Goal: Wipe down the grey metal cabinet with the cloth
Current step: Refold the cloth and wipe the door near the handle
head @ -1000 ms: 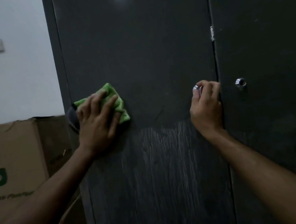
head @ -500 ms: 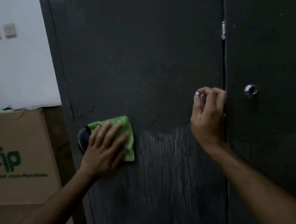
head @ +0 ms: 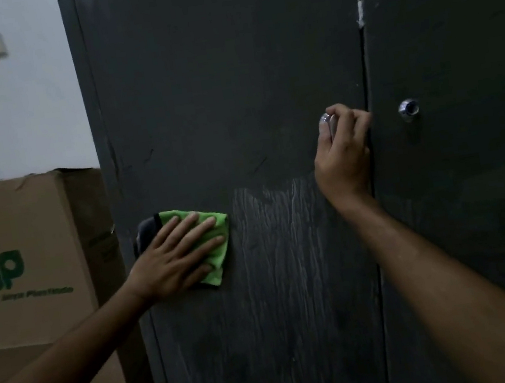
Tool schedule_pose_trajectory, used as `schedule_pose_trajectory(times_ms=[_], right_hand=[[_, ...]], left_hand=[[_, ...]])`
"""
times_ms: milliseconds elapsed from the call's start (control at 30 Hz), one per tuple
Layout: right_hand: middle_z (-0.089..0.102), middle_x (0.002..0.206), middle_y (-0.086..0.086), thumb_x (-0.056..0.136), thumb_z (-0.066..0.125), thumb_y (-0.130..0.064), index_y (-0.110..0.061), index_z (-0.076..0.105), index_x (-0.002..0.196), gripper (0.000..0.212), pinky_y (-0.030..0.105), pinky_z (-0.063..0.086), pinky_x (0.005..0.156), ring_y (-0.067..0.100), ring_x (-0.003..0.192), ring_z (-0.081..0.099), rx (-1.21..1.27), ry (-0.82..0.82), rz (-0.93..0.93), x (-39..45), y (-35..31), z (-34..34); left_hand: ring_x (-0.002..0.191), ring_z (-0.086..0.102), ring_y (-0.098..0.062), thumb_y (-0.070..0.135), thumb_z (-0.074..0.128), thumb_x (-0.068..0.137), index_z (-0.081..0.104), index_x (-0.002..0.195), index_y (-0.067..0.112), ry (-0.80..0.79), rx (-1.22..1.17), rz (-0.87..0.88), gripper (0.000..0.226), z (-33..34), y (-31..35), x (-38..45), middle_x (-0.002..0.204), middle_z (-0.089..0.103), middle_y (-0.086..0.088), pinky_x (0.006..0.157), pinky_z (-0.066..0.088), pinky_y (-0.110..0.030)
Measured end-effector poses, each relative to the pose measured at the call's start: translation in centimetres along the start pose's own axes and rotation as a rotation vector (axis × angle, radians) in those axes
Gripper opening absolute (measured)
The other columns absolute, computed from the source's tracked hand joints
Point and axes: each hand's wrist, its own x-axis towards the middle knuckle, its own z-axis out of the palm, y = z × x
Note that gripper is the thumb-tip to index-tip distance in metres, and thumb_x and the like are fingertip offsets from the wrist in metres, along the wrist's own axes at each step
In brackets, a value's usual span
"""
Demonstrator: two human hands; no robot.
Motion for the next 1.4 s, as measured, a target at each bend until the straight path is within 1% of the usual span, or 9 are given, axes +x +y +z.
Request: schedule_pose_trajectory(times_ms=[133,233,433,667,767,867,1067,1267,1400], right_hand=[[0.045,0.116,0.009,0.108,0.037,-0.034,-0.014,0.048,0.133,0.034,0.015,0.029,0.047,0.012,0.070,0.047,-0.089,-0.067,-0.022,-0.3,0.0,-0.3],[0.043,0.117,0.009,0.108,0.035,-0.036,-0.018,0.040,0.137,0.034,0.030,0.037,0.053,0.027,0.068,0.058,-0.163,-0.165,-0.031,0.0,0.1,-1.1],[0.048,0.122,0.011,0.108,0.033,-0.040,-0.024,0.033,0.142,0.038,0.046,0.046,0.068,0.046,0.086,0.063,-0.262,-0.309,-0.016,0.8,-0.1,-2.2],[0.044,0.134,0.013,0.107,0.033,-0.046,-0.031,0.009,0.159,0.059,0.046,0.045,0.070,0.043,0.090,0.065,-0.410,-0.422,-0.058,0.7,-0.3,-4.0],[0.040,0.142,0.008,0.107,0.029,-0.046,-0.047,-0.001,0.154,0.056,0.048,0.048,0.077,0.040,0.101,0.062,-0.338,-0.444,-0.068,0.3,0.9,-6.5],[0.037,0.139,0.006,0.107,0.032,-0.043,-0.031,0.021,0.159,0.055,0.052,0.050,0.090,0.031,0.115,0.049,-0.456,-0.369,0.049,-0.3,4.0,-9.1],[0.013,0.165,0.005,0.108,0.034,-0.040,-0.026,0.023,0.161,0.056,0.055,0.038,0.112,0.029,0.143,0.026,-0.579,-0.450,0.124,-2.7,7.0,-9.9],[0.015,0.164,0.003,0.108,0.035,-0.039,-0.027,0.026,0.160,0.054,0.055,0.038,0.112,0.027,0.143,0.027,-0.528,-0.494,0.128,-1.5,7.0,-11.0],[0.014,0.164,0.004,0.107,0.039,-0.038,-0.025,0.028,0.159,0.055,0.057,0.039,0.110,0.029,0.141,0.026,-0.486,-0.481,0.165,-1.6,6.5,-10.5]], left_hand=[[0.160,0.023,-0.034,0.047,0.043,0.108,0.043,0.160,0.025,0.107,-0.053,-0.305,0.056,-0.5,0.7,3.9,0.170,0.033,-0.009,0.127,0.022,-0.056],[0.163,0.013,-0.031,0.050,0.036,0.110,0.039,0.162,0.025,0.165,-0.127,-0.474,0.057,-0.6,2.9,10.7,0.174,0.023,-0.006,0.131,0.012,-0.053],[0.157,0.029,-0.034,0.047,0.039,0.109,0.041,0.161,0.021,0.052,-0.111,0.160,0.058,1.1,5.4,8.9,0.171,0.030,-0.008,0.129,0.020,-0.052],[0.163,0.013,-0.032,0.049,0.038,0.109,0.036,0.163,0.023,0.116,-0.154,-0.298,0.060,-1.0,5.6,17.4,0.175,0.021,-0.007,0.132,0.007,-0.051],[0.159,0.026,-0.036,0.047,0.041,0.108,0.045,0.160,0.017,0.099,-0.163,-0.024,0.060,0.3,7.6,17.4,0.171,0.029,-0.011,0.129,0.019,-0.055],[0.152,0.040,-0.036,0.045,0.040,0.107,0.059,0.150,0.019,0.129,-0.141,0.136,0.053,1.0,7.0,15.8,0.164,0.044,-0.010,0.126,0.025,-0.052],[0.159,0.025,-0.033,0.044,0.042,0.108,0.052,0.153,0.021,0.177,-0.228,-0.359,0.052,-1.4,6.9,22.9,0.168,0.037,-0.008,0.130,0.012,-0.050],[0.130,0.060,-0.039,0.034,0.041,0.106,0.070,0.124,0.007,0.173,-0.299,-0.129,0.043,-2.3,7.4,21.7,0.137,0.066,-0.014,0.112,0.029,-0.047],[0.117,0.058,-0.035,0.022,0.051,0.106,0.065,0.124,0.003,0.394,-0.681,-0.564,0.029,-5.1,7.2,24.4,0.129,0.063,-0.016,0.100,0.036,-0.042]])
